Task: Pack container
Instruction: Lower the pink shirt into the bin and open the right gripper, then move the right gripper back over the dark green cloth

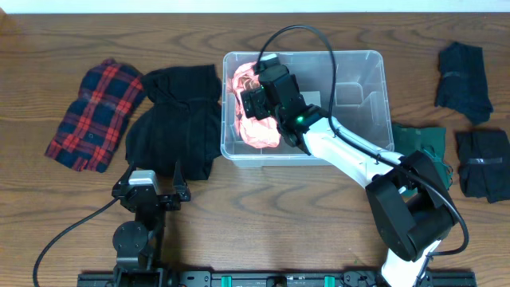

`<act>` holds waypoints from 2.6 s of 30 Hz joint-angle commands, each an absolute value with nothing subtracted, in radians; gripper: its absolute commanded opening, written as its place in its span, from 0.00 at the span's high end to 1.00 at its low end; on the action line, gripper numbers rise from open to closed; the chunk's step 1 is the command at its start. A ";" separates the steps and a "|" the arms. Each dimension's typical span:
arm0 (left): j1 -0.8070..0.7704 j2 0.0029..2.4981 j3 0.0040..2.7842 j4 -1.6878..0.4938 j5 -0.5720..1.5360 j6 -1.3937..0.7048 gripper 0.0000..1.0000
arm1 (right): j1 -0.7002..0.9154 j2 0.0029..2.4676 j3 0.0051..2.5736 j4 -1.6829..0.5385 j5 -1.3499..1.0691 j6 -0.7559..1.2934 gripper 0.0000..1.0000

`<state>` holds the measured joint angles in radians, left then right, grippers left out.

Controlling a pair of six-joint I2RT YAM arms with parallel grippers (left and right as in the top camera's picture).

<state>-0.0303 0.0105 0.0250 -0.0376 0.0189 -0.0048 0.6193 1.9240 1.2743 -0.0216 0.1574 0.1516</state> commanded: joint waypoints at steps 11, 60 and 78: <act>-0.036 0.006 0.004 -0.070 -0.005 -0.021 0.02 | 0.595 1.919 1.294 -0.057 0.213 -0.011 0.99; -0.036 0.006 0.004 -0.070 -0.005 -0.021 0.02 | -0.027 1.411 1.295 -0.736 0.255 0.367 0.91; -0.036 0.006 0.004 -0.070 -0.005 -0.021 0.02 | -0.446 1.642 1.246 -0.834 0.022 0.289 0.91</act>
<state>-0.0303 0.0105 0.0250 -0.0372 0.0189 -0.0048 -0.4385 1.6051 1.2587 -0.8272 0.0677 0.3309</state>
